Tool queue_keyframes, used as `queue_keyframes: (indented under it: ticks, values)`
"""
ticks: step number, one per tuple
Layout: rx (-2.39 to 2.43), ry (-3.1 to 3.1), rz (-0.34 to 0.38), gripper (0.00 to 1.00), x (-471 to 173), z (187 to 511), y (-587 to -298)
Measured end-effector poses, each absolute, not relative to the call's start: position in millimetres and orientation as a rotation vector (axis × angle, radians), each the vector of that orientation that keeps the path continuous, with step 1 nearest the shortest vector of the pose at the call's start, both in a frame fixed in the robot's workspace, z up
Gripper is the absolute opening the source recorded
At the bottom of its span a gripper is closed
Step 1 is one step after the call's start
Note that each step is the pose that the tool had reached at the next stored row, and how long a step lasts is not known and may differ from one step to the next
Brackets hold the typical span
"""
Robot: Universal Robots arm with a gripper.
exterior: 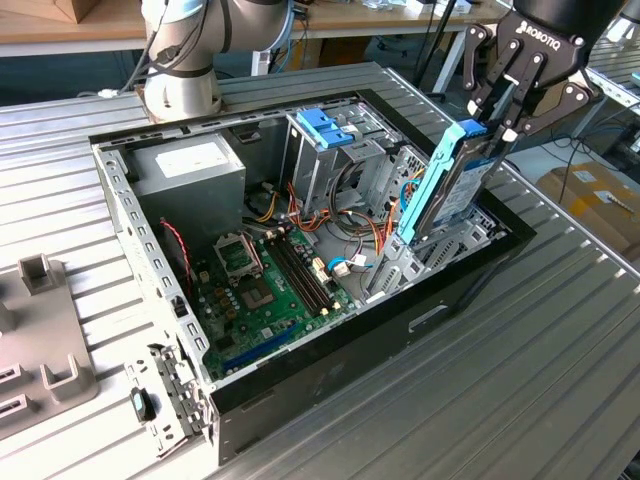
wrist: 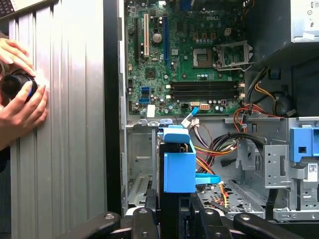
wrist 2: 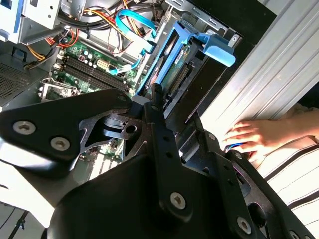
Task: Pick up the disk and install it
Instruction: 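Insert the disk into the insertion slot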
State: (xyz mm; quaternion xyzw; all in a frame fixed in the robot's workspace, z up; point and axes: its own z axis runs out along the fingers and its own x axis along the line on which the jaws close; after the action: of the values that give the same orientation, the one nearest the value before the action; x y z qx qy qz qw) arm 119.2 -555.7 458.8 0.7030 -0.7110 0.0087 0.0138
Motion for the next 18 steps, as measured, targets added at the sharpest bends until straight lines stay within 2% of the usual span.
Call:
queue_keyframes:
  ticks: [18]
  values:
    - [2.189, -2.214, 0.027, 0.35, 119, 424, -556]
